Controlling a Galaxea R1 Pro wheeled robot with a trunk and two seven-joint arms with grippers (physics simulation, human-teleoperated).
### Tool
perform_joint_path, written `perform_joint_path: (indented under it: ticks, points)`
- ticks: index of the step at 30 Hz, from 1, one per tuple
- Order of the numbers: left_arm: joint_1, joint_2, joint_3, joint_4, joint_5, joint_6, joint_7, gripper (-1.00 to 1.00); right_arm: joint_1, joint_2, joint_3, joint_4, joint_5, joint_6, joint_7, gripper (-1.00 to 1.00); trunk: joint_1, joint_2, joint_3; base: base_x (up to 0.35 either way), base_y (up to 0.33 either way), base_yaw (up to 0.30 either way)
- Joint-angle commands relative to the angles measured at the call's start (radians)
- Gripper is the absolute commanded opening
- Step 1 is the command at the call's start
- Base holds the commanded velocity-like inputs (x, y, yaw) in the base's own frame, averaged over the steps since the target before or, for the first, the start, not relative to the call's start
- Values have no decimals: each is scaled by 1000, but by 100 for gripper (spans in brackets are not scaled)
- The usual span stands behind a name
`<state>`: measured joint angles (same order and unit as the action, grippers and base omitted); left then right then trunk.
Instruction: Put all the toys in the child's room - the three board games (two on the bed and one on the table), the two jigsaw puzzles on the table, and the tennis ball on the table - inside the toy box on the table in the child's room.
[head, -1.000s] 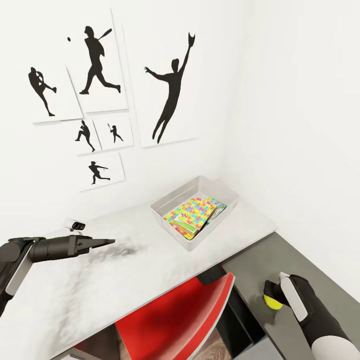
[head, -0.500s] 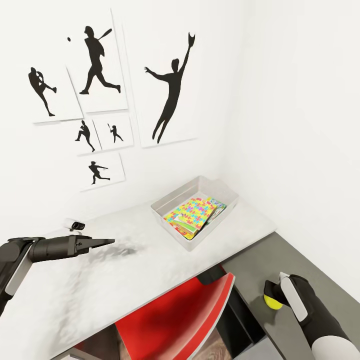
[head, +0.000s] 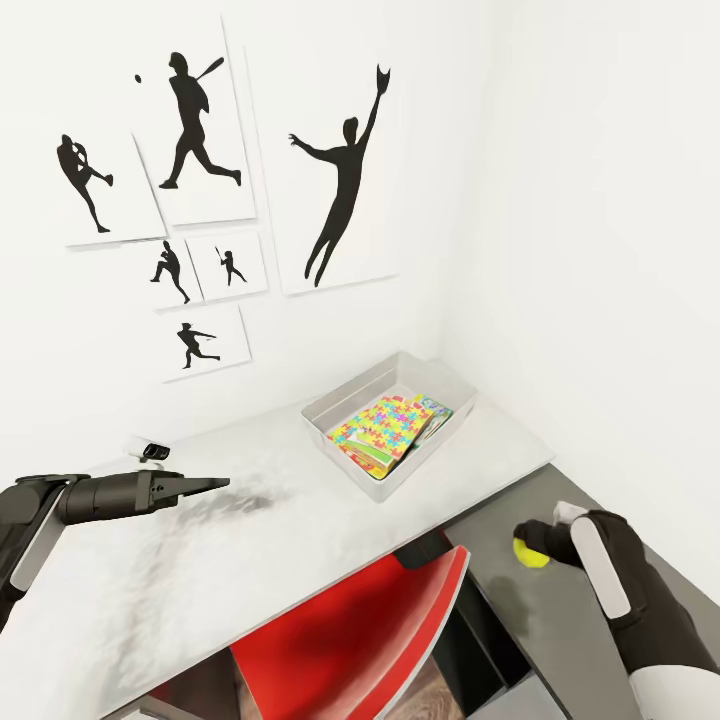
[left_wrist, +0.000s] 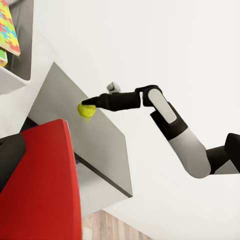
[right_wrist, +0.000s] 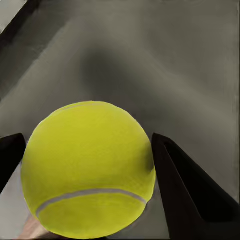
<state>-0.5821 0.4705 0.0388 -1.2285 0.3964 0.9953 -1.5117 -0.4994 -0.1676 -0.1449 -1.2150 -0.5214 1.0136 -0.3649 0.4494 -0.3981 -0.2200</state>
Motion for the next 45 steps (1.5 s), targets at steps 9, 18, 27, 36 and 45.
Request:
perform_joint_path:
  ticks: [9, 18, 27, 36, 45]
  points:
    - [-1, 0, 0, 0, 1, 10, -3, 100, -1, 0, 2, -243, -42, 34, -11, -100, 1, -2, -2, 0, 0, 0]
    - [-1, 2, 1, 0, 2, 11, -4, 100, -103, -2, 31, -292, -187, 34, -11, -100, 1, -2, -2, 0, 0, 0]
    - [-1, 3, 8, 0, 4, 12, -5, 100, -474, 84, 175, 69, -188, 34, -15, -100, 1, -2, -2, 0, 0, 0]
    - [-10, 9, 99, -1, 4, 23, -6, 100, -802, 251, 190, 553, -165, 14, -77, -100, 1, -2, -2, 0, 0, 0]
    - [-35, 83, 148, -21, 11, 51, -42, 100, -914, 342, 192, 695, -44, -59, -77, -100, 1, -2, -2, 0, 0, 0]
